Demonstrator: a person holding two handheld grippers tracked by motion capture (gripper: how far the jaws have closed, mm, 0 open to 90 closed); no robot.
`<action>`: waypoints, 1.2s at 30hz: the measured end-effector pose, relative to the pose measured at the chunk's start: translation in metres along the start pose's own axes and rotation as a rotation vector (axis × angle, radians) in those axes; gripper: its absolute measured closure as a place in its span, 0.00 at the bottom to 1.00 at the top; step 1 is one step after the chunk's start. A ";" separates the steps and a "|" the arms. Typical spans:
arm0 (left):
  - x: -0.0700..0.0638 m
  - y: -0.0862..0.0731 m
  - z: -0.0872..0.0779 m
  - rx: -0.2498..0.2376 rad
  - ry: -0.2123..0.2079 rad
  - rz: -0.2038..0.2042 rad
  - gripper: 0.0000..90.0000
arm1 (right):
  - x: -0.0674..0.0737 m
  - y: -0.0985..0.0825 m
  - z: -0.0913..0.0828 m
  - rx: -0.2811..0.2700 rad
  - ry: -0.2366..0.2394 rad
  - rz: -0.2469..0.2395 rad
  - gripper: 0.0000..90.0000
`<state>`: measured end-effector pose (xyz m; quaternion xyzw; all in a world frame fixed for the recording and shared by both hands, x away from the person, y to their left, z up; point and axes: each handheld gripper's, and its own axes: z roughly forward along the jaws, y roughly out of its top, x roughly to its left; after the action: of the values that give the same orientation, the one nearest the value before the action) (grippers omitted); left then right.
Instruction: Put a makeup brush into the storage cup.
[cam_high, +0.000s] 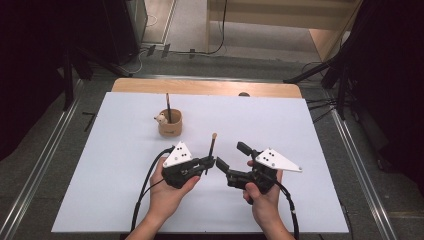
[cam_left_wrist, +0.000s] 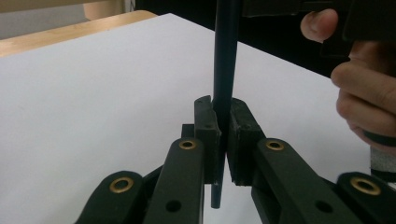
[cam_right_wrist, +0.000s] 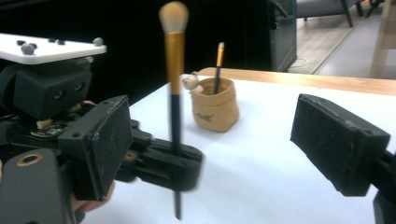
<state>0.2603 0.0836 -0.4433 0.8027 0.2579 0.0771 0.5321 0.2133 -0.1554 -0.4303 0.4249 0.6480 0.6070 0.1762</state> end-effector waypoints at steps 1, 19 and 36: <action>0.001 0.000 -0.001 -0.003 0.007 0.001 0.94 | -0.003 0.000 -0.002 -0.004 -0.006 -0.001 0.15; 0.020 0.002 -0.018 -0.070 0.077 -0.012 0.94 | -0.034 -0.016 -0.034 -0.007 -0.119 -0.074 0.15; 0.033 0.003 -0.023 -0.096 0.117 -0.019 0.94 | -0.068 -0.033 -0.071 0.014 -0.209 -0.078 0.15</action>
<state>0.2803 0.1179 -0.4360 0.7679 0.2921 0.1314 0.5547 0.1882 -0.2491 -0.4663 0.4613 0.6465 0.5476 0.2633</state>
